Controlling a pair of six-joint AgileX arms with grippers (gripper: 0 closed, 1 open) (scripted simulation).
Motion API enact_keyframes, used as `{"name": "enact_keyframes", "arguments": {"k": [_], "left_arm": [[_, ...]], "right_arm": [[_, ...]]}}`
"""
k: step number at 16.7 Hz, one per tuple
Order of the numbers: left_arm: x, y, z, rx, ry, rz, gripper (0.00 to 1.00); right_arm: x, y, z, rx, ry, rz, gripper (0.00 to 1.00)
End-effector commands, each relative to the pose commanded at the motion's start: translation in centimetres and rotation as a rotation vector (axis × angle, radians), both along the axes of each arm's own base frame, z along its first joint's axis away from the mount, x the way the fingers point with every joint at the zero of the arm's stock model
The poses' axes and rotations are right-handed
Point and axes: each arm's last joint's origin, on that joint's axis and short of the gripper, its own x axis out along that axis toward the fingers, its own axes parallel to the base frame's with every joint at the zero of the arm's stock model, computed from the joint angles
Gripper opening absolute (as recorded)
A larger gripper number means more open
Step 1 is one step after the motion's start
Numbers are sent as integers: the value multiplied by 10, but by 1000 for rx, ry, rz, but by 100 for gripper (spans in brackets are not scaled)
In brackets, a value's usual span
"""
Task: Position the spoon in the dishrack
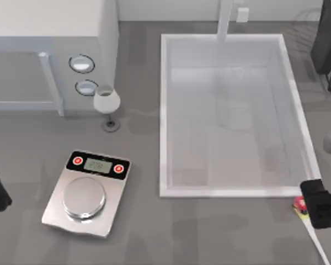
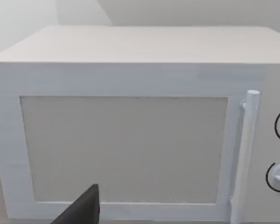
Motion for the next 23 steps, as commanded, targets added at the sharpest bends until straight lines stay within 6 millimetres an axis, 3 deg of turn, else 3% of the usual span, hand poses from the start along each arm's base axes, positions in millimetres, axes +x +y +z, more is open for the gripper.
{"name": "enact_keyframes", "arguments": {"k": [5, 12, 15, 20, 23], "left_arm": [[0, 0, 0, 0, 0, 0, 100], [0, 0, 0, 0, 0, 0, 100], [0, 0, 0, 0, 0, 0, 100], [0, 0, 0, 0, 0, 0, 100], [0, 0, 0, 0, 0, 0, 100]], "right_arm": [[18, 21, -5, -80, 178, 25, 100], [19, 21, -9, -82, 184, 24, 100], [22, 23, -31, -83, 185, 26, 100], [23, 24, -86, -79, 176, 26, 100], [19, 22, -103, -82, 183, 26, 100]]}}
